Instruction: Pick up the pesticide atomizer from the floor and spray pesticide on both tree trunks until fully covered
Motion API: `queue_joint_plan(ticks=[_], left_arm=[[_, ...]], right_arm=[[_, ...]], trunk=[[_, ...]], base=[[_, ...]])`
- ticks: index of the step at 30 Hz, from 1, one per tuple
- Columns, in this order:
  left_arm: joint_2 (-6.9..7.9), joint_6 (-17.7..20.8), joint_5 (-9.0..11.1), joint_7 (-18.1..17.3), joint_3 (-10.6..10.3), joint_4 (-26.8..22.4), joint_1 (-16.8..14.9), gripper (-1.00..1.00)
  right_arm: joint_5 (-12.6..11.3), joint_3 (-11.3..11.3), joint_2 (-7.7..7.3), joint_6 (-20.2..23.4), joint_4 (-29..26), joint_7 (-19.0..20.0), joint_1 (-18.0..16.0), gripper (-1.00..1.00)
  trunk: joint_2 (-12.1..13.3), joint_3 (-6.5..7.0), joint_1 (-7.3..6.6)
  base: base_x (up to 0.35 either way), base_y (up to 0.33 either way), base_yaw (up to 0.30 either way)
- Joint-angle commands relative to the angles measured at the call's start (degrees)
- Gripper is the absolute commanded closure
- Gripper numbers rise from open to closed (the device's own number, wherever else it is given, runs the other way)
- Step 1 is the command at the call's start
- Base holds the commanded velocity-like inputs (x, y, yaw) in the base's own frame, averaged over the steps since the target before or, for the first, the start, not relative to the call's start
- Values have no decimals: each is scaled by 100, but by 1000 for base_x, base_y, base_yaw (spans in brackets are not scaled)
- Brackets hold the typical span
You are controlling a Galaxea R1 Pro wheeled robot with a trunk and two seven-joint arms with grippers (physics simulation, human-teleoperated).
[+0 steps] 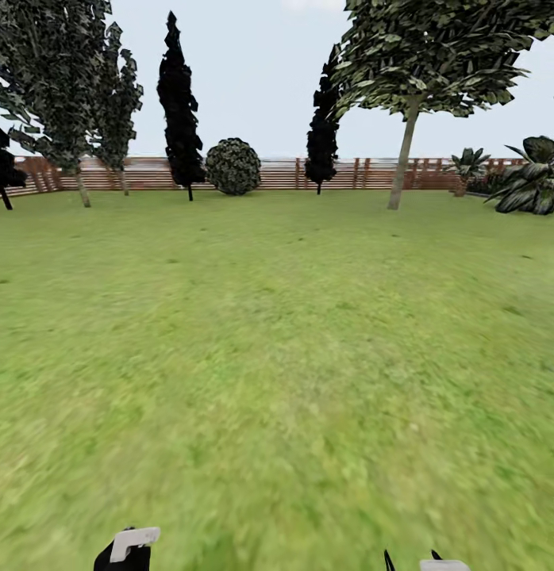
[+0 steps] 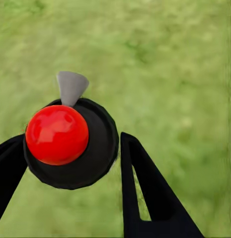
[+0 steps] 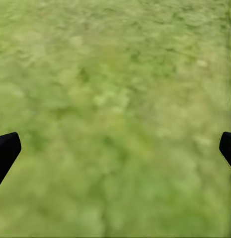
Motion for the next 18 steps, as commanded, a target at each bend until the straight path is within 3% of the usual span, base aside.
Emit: queue_joint_plan(ticks=[1,18], left_arm=[[-1,0,0,0,0,-1,0,100],[0,0,0,0,0,-1,0,100]], right_arm=[[0,0,-1,0,-1,0,0,-100],[1,0,-1,0,4,0,-2,-100]], trunk=[[0,0,0],[0,0,0]], base=[[339,0,-299],[339,0,-299]])
